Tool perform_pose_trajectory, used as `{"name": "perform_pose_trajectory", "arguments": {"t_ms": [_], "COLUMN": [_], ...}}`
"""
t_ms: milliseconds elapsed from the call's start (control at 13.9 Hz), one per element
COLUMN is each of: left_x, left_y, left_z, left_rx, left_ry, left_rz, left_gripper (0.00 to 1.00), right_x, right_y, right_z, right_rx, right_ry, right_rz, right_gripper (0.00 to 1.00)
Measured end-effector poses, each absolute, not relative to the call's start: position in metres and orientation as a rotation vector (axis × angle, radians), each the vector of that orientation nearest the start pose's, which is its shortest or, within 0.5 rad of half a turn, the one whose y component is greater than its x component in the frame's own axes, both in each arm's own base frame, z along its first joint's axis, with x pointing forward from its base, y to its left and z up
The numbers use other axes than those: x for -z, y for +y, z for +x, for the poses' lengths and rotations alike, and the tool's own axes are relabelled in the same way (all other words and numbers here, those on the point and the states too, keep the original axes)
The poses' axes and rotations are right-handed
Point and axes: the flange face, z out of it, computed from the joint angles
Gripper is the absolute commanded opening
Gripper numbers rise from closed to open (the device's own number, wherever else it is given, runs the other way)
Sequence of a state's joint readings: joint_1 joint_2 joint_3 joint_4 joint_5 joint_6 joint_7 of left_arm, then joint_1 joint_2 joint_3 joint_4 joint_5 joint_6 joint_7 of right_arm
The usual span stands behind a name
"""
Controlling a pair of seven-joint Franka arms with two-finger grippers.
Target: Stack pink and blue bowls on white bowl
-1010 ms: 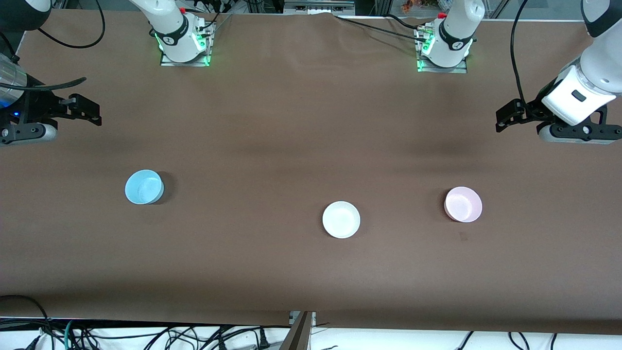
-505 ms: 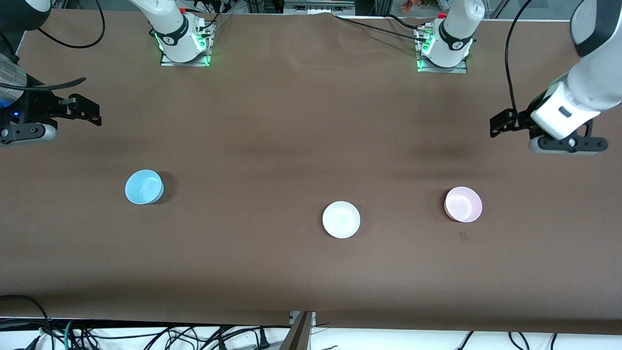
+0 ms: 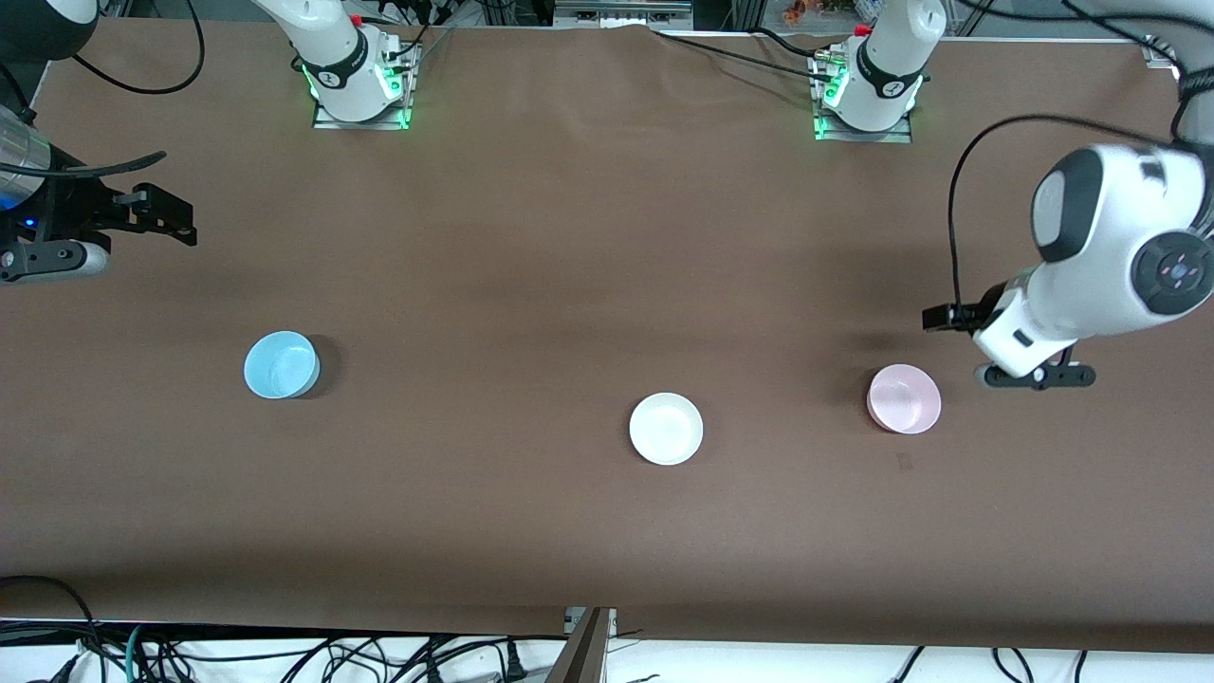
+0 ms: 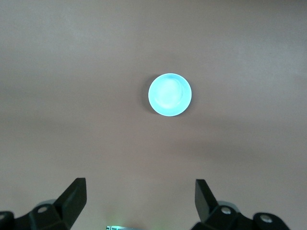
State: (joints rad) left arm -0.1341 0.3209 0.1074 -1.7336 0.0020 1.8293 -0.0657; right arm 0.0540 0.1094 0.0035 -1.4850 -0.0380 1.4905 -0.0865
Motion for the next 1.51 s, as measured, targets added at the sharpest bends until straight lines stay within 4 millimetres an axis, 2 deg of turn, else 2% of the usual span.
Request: {"name": "perform_pose_trajectory", "arguments": {"t_ms": [361, 577, 938, 1226, 1442, 1514], "left_x": [-0.295, -0.264, -0.231, -0.224, -0.222, -0.221], "left_y": [0.017, 0.028, 0.027, 0.032, 0.035, 0.037], "left_z": [0.642, 0.647, 0.649, 0.645, 0.643, 0.643], "left_rx": [-0.282, -0.255, -0.208, -0.216, -0.219, -0.219], "left_ry": [-0.063, -0.071, 0.003, 0.059, 0.044, 0.04], "left_rz": [-3.128, -3.135, -3.134, -3.142, -3.175, -3.181], "left_gripper": [1.0, 0.99, 0.91, 0.83, 0.73, 0.73], "right_x": [-0.597, -0.597, -0.588, -0.569, -0.548, -0.542], "right_y": [0.037, 0.038, 0.036, 0.033, 0.012, 0.005], "right_z": [0.579, 0.579, 0.585, 0.594, 0.605, 0.608], "right_rx": [-0.152, -0.148, -0.154, -0.202, -0.242, -0.243], "right_ry": [-0.268, -0.272, -0.266, -0.258, -0.208, -0.194], "right_rz": [-3.211, -3.212, -3.212, -3.21, -3.214, -3.214], "right_gripper": [1.0, 1.0, 1.0, 0.99, 0.99, 1.0]}}
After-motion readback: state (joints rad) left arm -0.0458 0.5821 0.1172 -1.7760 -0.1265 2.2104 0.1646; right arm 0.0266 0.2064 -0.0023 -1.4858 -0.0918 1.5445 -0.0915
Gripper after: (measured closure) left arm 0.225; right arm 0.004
